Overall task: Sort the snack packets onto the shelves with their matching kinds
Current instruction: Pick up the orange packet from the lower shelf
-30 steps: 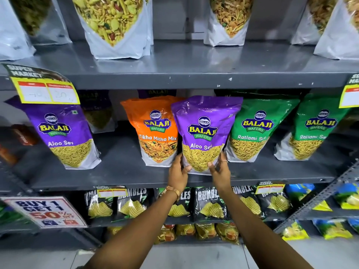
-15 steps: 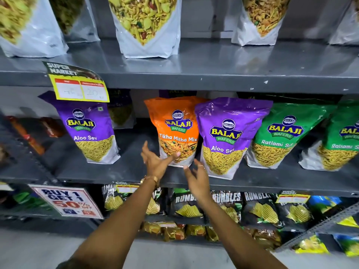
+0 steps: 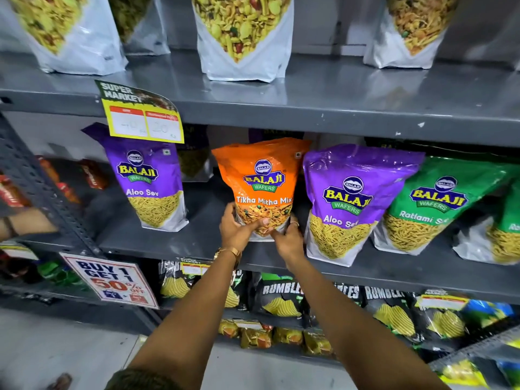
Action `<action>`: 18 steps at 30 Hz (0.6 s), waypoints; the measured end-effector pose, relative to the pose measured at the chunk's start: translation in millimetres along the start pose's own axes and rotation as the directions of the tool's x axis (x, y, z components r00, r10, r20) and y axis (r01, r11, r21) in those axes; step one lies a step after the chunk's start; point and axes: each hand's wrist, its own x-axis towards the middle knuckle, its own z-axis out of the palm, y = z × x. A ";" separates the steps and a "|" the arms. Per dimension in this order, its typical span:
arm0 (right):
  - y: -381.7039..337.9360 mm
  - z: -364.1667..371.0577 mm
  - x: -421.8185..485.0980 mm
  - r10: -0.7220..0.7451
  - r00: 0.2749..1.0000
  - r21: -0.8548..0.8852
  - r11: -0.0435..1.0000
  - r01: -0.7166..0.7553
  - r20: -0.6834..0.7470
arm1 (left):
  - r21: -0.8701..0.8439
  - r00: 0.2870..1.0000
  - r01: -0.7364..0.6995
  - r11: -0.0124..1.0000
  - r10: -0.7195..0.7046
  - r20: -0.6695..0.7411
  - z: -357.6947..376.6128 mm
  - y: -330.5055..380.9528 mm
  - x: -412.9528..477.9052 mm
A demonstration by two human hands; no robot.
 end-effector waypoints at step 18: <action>16.9 -9.4 -101.2 -0.227 0.932 0.047 0.974 0.223 0.284 | 0.023 0.980 0.089 0.996 -0.083 -0.181 -90.9 12.2 -138.1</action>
